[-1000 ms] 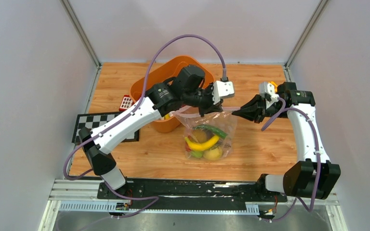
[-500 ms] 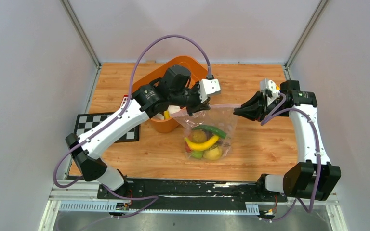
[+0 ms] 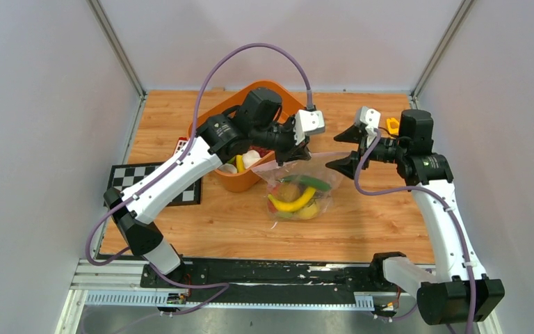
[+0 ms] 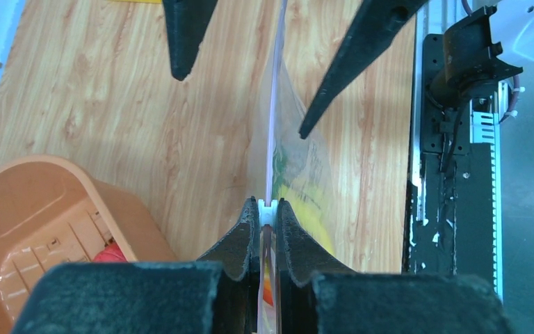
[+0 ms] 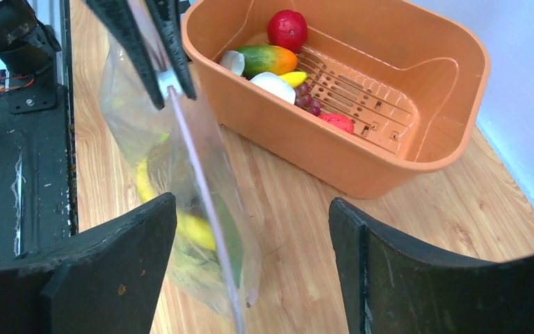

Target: Place the food in the zip-top bag and seal the zipper

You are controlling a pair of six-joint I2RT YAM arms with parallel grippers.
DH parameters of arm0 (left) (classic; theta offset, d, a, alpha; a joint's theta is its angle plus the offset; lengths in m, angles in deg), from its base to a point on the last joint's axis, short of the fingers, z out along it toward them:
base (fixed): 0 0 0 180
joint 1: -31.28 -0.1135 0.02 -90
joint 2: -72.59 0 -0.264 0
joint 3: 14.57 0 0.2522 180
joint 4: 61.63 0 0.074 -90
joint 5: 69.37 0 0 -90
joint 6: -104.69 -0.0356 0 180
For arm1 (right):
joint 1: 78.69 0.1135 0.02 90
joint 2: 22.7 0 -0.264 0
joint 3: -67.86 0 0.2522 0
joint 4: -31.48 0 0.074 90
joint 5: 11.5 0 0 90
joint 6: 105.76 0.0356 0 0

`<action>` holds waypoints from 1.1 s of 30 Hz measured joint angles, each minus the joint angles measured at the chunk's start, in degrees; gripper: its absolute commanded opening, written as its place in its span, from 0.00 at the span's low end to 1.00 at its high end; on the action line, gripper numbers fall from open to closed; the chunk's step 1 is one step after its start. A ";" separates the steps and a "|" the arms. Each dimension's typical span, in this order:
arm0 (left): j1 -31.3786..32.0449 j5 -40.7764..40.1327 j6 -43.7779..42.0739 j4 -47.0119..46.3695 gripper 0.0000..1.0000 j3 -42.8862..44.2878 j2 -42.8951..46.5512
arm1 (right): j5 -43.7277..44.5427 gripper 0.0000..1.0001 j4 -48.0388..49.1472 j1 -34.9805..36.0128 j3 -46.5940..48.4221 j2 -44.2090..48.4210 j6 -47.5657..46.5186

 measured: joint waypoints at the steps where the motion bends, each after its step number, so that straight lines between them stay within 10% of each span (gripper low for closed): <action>1: 0.04 0.09 -0.02 0.04 0.00 0.00 0.00 | 0.28 0.77 0.79 0.04 0.24 -0.35 0.81; 15: 0.70 -1.03 -0.24 0.98 0.00 0.81 -0.72 | 0.76 0.08 0.83 7.61 3.76 -3.52 2.78; 33: 0.24 -9.33 -1.68 -4.72 0.00 -11.74 6.47 | 10.16 0.00 2.25 8.33 0.50 -1.27 3.02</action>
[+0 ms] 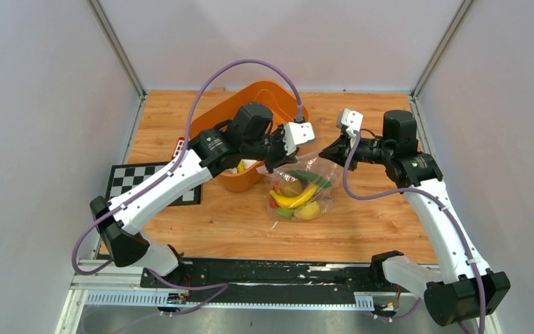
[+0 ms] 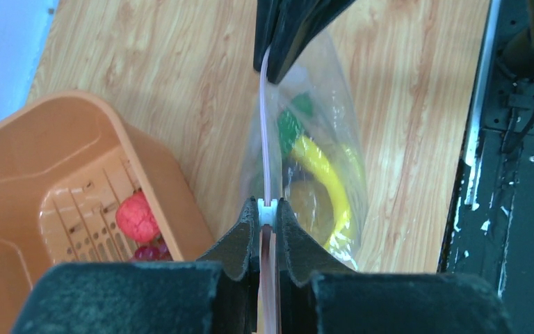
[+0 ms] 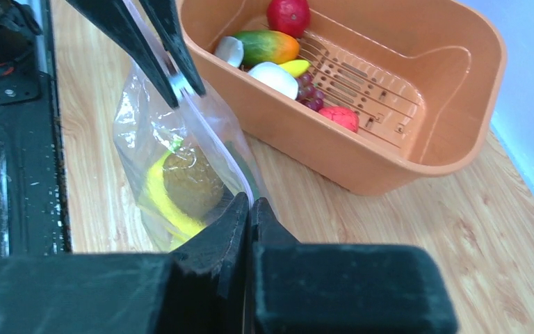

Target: Place the food in the zip-top bag and seal the zipper

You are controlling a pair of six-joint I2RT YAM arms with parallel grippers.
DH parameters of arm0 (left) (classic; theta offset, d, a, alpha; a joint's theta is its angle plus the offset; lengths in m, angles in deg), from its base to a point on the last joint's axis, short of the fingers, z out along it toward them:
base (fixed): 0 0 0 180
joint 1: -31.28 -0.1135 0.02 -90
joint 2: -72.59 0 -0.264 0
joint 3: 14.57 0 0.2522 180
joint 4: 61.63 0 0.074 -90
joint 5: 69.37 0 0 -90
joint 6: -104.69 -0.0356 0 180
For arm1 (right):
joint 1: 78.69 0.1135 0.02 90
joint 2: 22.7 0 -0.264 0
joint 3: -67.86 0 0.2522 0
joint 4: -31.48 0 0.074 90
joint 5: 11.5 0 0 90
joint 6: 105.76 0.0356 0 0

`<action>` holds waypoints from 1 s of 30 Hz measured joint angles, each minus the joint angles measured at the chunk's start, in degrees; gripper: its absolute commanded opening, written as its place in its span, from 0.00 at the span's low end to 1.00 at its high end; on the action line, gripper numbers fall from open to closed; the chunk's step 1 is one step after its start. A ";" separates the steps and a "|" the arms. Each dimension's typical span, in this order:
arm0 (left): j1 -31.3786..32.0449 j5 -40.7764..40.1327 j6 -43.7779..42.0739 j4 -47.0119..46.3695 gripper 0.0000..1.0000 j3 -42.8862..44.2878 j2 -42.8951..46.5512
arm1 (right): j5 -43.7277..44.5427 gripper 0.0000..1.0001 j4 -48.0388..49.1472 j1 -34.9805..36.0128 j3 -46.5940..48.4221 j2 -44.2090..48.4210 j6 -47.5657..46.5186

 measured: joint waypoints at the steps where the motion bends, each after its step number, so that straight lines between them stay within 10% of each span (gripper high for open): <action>1: -0.20 -0.39 0.02 0.00 0.00 -0.79 0.66 | 0.63 0.00 0.55 0.00 -0.37 0.20 0.33; 23: -2.97 -11.41 0.24 -0.04 0.01 -9.73 10.64 | 15.37 0.00 12.07 0.11 -5.75 6.32 6.64; 30: -3.13 -13.64 2.82 -1.90 0.83 -11.32 11.65 | 18.64 0.00 14.67 -0.09 -6.49 7.85 8.11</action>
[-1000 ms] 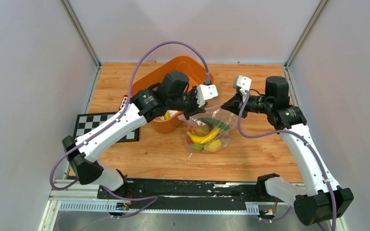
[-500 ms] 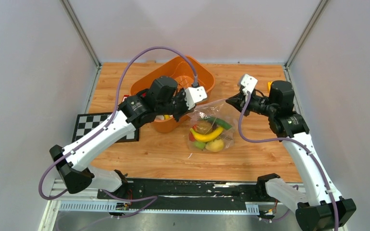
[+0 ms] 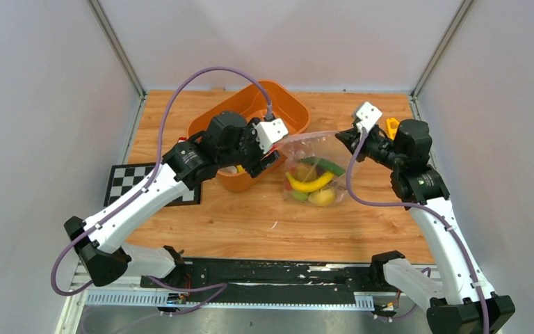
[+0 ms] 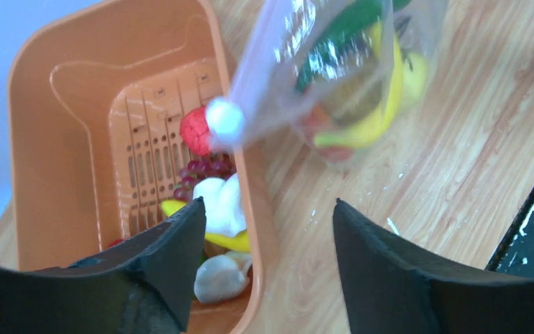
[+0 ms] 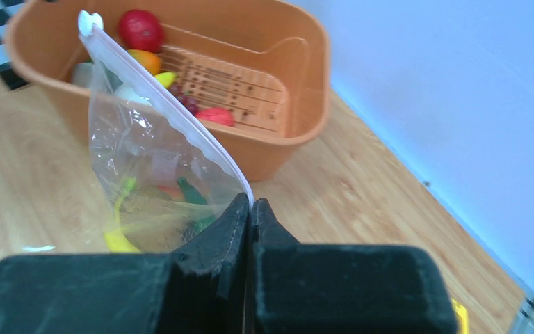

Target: Place the food in the zip-top bag and seal the zipper

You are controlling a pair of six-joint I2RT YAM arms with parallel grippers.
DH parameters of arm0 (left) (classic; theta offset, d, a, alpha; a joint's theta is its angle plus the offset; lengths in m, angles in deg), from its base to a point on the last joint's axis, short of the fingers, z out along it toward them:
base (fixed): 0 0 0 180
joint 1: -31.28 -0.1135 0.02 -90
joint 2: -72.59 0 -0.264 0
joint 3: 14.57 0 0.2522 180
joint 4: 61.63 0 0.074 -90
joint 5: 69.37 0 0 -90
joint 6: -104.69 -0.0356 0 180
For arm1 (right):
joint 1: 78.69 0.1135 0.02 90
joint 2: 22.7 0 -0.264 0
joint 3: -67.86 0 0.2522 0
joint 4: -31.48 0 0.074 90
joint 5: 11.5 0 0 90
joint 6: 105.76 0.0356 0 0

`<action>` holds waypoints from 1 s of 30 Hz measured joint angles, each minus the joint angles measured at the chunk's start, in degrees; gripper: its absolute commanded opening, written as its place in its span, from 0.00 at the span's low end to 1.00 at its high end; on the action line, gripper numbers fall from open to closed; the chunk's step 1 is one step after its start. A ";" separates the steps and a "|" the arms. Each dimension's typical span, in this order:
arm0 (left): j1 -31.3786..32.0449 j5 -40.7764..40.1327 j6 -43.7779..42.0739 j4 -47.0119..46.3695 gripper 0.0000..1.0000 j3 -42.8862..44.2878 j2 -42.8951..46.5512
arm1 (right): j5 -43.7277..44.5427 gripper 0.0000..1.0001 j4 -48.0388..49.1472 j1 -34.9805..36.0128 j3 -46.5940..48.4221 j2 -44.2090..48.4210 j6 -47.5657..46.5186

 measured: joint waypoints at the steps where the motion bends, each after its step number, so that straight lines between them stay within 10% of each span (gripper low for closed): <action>1: -0.33 -0.48 0.24 -0.07 0.91 -0.39 0.24 | 1.53 0.00 0.57 -0.22 -0.02 0.13 0.39; 13: -1.03 -9.03 7.43 -9.73 1.00 -5.40 5.11 | 18.45 0.06 4.52 -1.81 5.95 -3.74 4.85; 30: -2.80 -15.19 14.32 -19.67 1.00 -10.88 9.20 | -14.67 0.05 -12.11 -1.79 2.95 -4.83 -7.02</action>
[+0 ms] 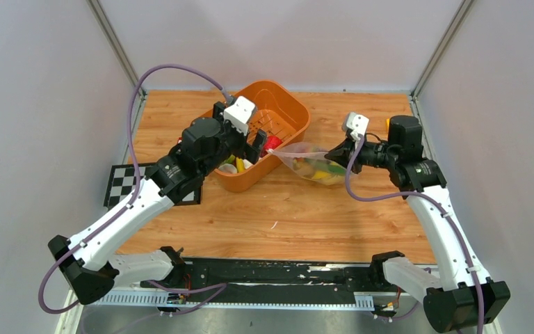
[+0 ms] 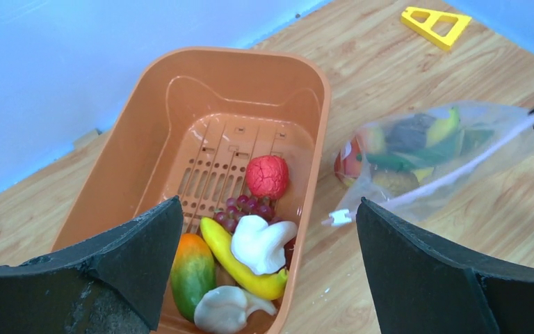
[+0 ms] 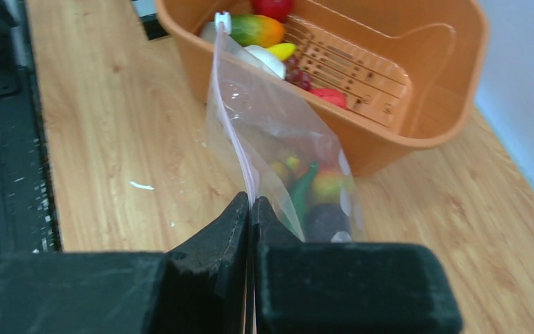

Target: Place the food in the zip-top bag and seal the zipper

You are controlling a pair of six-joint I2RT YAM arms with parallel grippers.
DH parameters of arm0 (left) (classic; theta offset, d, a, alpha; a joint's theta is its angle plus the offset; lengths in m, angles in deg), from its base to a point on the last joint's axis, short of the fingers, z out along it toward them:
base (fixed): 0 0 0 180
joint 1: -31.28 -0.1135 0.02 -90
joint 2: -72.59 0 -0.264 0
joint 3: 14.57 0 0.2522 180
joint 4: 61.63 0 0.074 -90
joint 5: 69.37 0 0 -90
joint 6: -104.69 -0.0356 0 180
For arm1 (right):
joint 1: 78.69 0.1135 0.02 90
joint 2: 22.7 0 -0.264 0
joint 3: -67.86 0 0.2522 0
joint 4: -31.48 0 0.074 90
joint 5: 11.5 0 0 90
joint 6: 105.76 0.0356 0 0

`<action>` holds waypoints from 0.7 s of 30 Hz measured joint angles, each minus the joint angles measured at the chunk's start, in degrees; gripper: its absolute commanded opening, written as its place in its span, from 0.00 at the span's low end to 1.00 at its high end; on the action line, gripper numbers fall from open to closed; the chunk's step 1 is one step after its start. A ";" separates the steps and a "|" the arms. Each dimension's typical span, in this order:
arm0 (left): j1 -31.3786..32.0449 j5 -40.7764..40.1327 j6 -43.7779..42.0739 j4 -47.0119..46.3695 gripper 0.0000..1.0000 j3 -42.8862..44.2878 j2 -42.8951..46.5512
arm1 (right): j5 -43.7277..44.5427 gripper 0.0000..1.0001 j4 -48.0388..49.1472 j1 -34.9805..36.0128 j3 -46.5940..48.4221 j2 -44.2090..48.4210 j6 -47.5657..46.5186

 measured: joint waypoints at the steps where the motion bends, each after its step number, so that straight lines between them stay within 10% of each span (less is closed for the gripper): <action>1: -0.04 -0.04 0.15 -0.28 1.00 -0.04 0.15 | -1.77 0.05 -1.20 0.04 0.04 0.02 -0.83; 11: -0.31 0.44 0.50 -0.98 1.00 -1.46 1.18 | -9.49 0.09 -10.60 1.16 2.36 0.02 -6.27; 21: -0.46 4.13 0.66 -0.87 1.00 -1.44 0.57 | -15.32 0.34 -15.65 1.84 4.74 0.37 -10.03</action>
